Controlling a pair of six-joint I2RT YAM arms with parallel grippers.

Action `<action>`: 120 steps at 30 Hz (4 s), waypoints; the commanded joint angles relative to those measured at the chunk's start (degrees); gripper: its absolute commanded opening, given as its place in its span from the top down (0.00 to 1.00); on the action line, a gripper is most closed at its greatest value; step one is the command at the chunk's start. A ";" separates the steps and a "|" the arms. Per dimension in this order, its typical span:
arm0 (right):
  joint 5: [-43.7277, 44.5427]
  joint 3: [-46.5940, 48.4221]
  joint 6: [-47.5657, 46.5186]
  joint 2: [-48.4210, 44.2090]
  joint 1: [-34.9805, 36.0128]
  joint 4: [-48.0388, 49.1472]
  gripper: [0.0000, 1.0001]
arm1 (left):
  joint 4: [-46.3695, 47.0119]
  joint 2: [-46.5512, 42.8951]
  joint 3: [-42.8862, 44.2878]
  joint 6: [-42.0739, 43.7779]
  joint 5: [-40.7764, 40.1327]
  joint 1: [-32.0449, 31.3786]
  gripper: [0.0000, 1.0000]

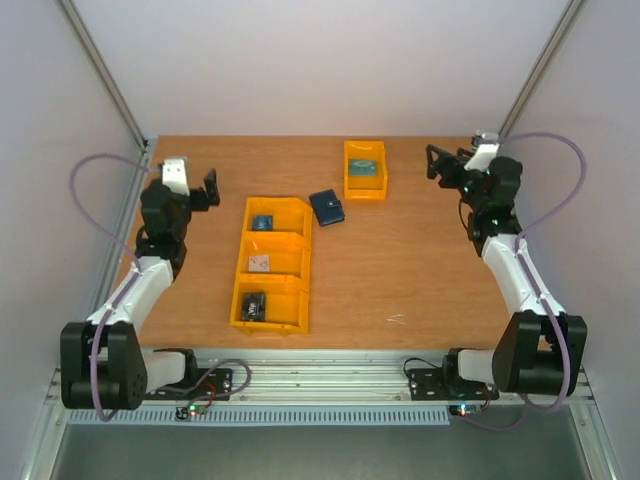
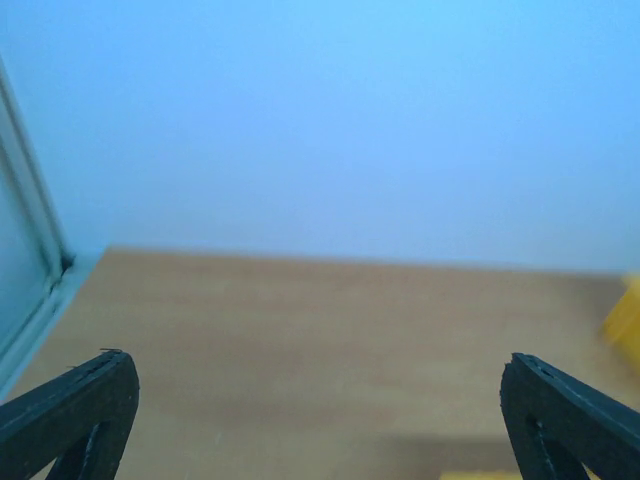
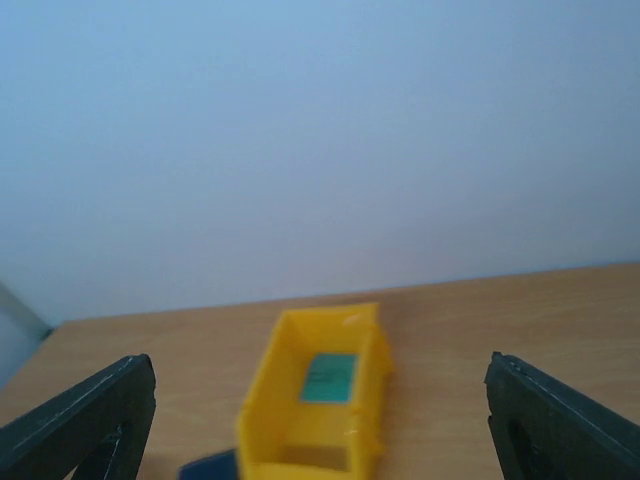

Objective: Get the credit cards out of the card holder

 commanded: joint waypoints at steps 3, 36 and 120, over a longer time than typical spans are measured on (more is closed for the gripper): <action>-0.61 11.12 3.09 9.24 11.89 -24.29 0.11 | -7.79 -3.87 9.70 -19.21 10.56 -0.01 0.01; -6.37 46.43 12.56 55.65 24.46 -51.56 0.60 | -8.86 -5.20 7.64 -25.74 15.22 -5.39 0.01; -25.94 56.04 -13.25 7.34 38.34 -59.14 0.99 | 0.86 -8.01 25.26 -33.06 50.57 -21.87 0.91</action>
